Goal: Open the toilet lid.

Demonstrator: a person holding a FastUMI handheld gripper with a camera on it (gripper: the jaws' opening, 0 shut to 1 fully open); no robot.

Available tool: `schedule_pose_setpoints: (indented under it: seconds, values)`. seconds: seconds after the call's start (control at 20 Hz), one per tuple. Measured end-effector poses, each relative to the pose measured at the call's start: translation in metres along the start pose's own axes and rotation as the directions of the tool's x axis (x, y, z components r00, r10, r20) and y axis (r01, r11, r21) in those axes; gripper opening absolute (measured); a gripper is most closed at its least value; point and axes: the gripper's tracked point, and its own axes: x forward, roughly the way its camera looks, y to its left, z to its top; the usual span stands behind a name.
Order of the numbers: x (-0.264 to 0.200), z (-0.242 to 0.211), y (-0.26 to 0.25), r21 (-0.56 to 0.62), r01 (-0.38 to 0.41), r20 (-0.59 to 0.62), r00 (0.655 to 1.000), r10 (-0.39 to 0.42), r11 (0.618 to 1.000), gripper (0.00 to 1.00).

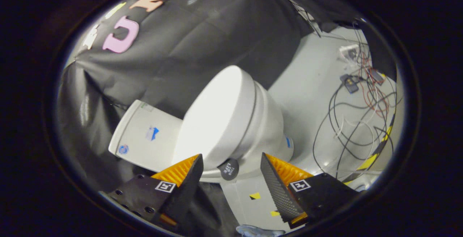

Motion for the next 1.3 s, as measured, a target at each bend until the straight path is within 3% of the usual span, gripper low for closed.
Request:
schedule_pose_setpoints:
  seconds: [0.15, 0.3, 0.35, 0.45, 0.55, 0.6, 0.7, 0.9, 1.05, 1.3]
  values:
    - [0.017, -0.028, 0.002, 0.114, -0.020, -0.081, 0.996, 0.030, 0.993, 0.95]
    - [0.023, -0.030, 0.017, 0.238, -0.037, -0.088, 0.994, 0.059, 0.971, 0.74]
    - [0.026, -0.031, 0.014, 0.259, 0.003, -0.082, 0.996, 0.018, 0.966, 0.67]
    - [0.023, -0.026, 0.016, 0.285, 0.006, -0.054, 0.998, 0.010, 0.959, 0.23]
    - [0.016, -0.018, 0.015, 0.266, 0.010, -0.039, 0.999, 0.001, 0.964, 0.23]
    - [0.013, 0.008, 0.002, 0.285, 0.026, -0.026, 0.999, -0.019, 0.958, 0.23]
    - [0.060, -0.018, 0.011, 0.328, 0.014, -0.031, 1.000, -0.004, 0.944, 0.01]
    - [0.100, -0.014, 0.024, 0.224, 0.016, -0.026, 1.000, -0.010, 0.974, 0.01]
    - [0.074, 0.002, 0.054, 0.176, -0.012, 0.000, 1.000, 0.013, 0.984, 0.01]
    - [0.048, 0.014, 0.077, 0.088, 0.005, 0.045, 0.999, -0.009, 0.996, 0.01]
